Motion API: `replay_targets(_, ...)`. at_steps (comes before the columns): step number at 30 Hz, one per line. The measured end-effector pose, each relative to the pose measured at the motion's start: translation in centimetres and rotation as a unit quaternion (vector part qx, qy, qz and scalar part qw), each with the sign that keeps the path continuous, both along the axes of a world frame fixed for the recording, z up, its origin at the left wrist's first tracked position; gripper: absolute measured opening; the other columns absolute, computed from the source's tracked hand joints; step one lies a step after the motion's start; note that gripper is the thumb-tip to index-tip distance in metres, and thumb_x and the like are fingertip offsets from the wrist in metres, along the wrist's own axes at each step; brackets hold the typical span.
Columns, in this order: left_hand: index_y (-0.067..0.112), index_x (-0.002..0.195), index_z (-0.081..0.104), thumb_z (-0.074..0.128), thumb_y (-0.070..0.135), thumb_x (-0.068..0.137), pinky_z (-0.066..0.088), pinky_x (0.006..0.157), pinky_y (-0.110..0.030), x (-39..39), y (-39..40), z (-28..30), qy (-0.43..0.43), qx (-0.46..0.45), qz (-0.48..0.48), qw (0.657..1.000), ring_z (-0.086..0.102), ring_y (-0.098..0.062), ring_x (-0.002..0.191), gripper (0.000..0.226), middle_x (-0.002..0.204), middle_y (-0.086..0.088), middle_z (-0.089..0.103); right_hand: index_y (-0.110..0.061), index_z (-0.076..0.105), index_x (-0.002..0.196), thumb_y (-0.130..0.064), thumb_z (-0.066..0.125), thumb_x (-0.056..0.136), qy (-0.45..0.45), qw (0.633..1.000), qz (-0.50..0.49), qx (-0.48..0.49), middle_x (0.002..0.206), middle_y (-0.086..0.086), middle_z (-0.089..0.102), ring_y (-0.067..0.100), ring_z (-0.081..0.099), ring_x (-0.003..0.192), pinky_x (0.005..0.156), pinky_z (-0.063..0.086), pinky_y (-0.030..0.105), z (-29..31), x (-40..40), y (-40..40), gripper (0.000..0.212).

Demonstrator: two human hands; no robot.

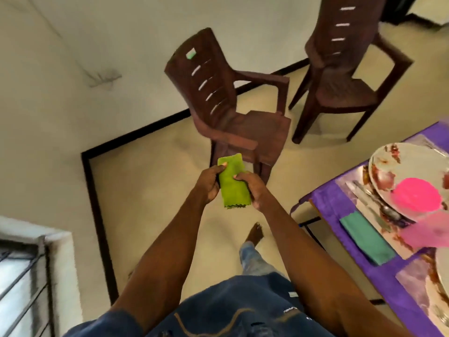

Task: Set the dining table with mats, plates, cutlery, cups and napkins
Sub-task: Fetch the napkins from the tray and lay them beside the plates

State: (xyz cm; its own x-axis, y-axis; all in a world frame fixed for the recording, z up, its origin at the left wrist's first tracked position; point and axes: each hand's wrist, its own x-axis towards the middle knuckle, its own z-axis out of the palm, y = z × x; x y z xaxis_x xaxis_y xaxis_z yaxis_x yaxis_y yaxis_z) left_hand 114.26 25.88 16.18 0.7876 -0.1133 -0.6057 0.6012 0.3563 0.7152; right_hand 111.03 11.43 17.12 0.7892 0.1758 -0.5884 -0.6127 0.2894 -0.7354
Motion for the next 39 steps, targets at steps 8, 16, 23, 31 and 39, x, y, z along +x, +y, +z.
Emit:
replay_targets(8,-0.007,0.128,0.05,0.048,0.005,0.099,0.061,0.067,-0.042,16.7,-8.4,0.1,-0.002,-0.013,-0.046,0.999,0.071,-0.028,0.087,0.031,0.112,-0.022,0.068,-0.004,0.06,0.127,-0.006,0.065,0.088,0.04,0.997,0.051,0.041,0.121,0.014,0.067,0.03,0.066,0.109,0.094,0.054,0.046,-0.5,13.0,-9.4,0.039)
replay_targets(16,-0.005,0.125,0.057,0.047,0.004,0.097,0.052,0.092,-0.047,29.4,-23.6,0.8,0.016,-0.006,-0.207,0.978,0.068,-0.029,0.091,0.031,0.094,-0.016,0.073,-0.005,0.059,0.12,0.002,0.054,0.093,0.025,0.992,-0.081,0.088,0.106,0.014,0.071,0.026,0.071,0.091,0.08,0.06,0.036,0.0,19.4,-21.4,0.028)
replay_targets(23,-0.005,0.124,0.058,0.044,0.002,0.095,0.058,0.085,-0.043,30.3,-38.4,1.2,0.042,-0.05,-0.428,0.901,0.072,-0.028,0.09,0.033,0.109,-0.02,0.07,-0.005,0.063,0.121,-0.026,0.057,0.096,-0.008,0.926,-0.361,0.106,0.113,0.013,0.07,0.023,0.07,0.097,0.085,0.057,0.039,-0.3,18.3,-30.6,0.033)
replay_targets(31,-0.001,0.125,0.059,0.049,0.008,0.095,0.06,0.069,-0.03,28.2,-51.9,1.1,-0.003,-0.016,-0.651,0.759,0.072,-0.017,0.076,0.033,0.095,-0.01,0.074,-0.01,0.067,0.102,-0.019,0.06,0.095,0.01,0.779,-0.616,-0.121,0.098,0.013,0.074,0.019,0.07,0.082,0.082,0.058,0.036,-0.8,15.5,-37.2,0.013)
replay_targets(39,0.012,0.097,0.062,0.058,0.017,0.095,0.056,0.08,-0.036,25.6,-57.3,0.7,-0.028,0.044,-0.662,0.748,0.07,-0.022,0.075,0.007,0.087,-0.011,0.07,-0.019,0.071,0.094,-0.035,0.066,0.078,0.039,0.66,-0.737,-0.142,0.103,0.013,0.073,0.035,0.069,0.098,0.091,0.053,0.055,-3.4,12.3,-41.0,0.024)
